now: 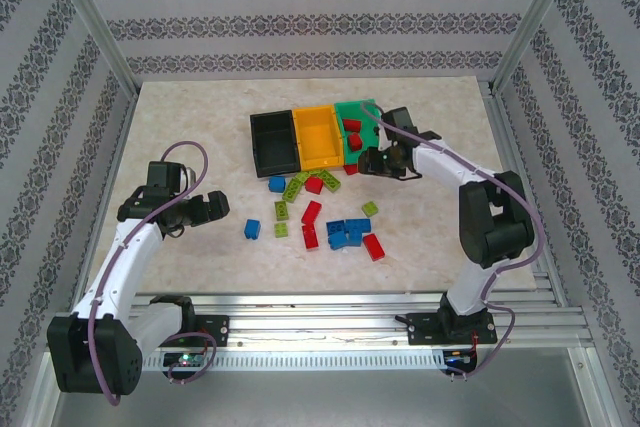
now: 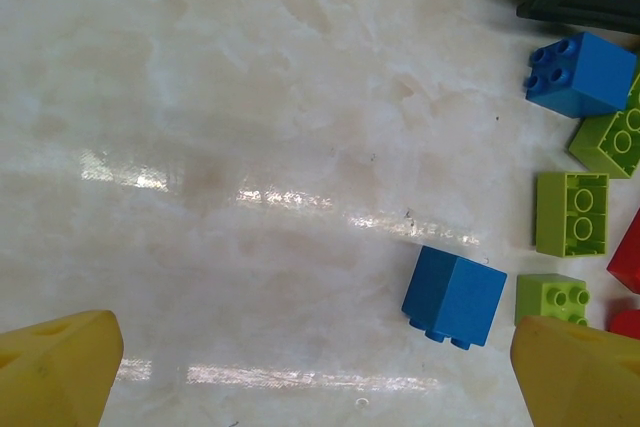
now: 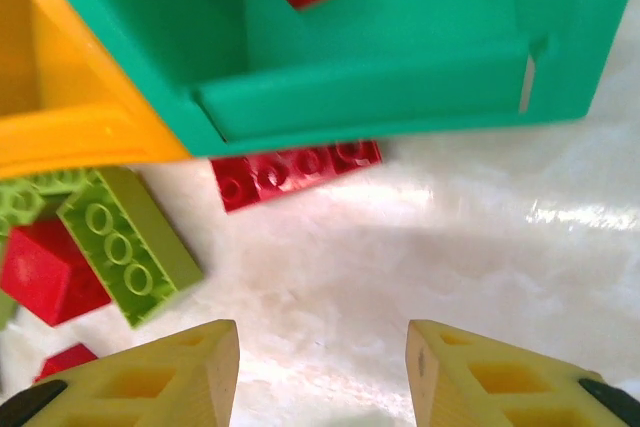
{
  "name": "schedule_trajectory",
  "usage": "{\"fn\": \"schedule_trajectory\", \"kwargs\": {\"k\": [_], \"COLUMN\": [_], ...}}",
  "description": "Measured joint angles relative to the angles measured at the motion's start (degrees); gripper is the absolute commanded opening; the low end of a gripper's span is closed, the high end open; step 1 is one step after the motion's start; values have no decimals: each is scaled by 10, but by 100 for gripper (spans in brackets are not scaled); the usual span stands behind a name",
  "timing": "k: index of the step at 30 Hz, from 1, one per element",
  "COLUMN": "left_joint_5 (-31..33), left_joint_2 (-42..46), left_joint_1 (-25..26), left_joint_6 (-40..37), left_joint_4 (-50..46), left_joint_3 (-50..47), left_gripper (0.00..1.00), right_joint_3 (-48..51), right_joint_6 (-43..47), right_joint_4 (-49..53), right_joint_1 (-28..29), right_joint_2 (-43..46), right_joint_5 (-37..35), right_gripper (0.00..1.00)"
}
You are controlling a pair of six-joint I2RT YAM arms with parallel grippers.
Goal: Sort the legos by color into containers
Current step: Rotate the container at the top-center of the table, then pick up the lego from the center of the table.
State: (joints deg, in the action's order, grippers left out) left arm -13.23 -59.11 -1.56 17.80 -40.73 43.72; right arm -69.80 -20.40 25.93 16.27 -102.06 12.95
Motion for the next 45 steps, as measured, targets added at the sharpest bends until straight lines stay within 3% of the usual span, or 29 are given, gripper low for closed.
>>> {"fn": "schedule_trajectory", "kwargs": {"k": [6,14,25,33,40,45], "left_joint_5": [0,3,12,13,13,13], "left_joint_2": [-5,-5,-16,-20,-22,-24], "left_joint_1": [0,0,0,0,0,0], "left_joint_6": [0,0,0,0,0,-1], "left_joint_4": [0,0,0,0,0,0], "left_joint_3": [0,0,0,0,0,0], "left_gripper": [100,100,100,100,100,100], "right_joint_3": [-13,-122,-140,-142,-160,-160], "right_joint_6": [10,28,59,103,121,120], "right_joint_4": [-14,-13,-7,14,30,35], "right_joint_1": [-4,-15,1,40,57,63], "right_joint_2": [-50,-147,-148,-161,-177,-185], "right_joint_5": [0,1,-2,-63,-93,-90], "right_gripper": [47,48,60,70,72,66]}}
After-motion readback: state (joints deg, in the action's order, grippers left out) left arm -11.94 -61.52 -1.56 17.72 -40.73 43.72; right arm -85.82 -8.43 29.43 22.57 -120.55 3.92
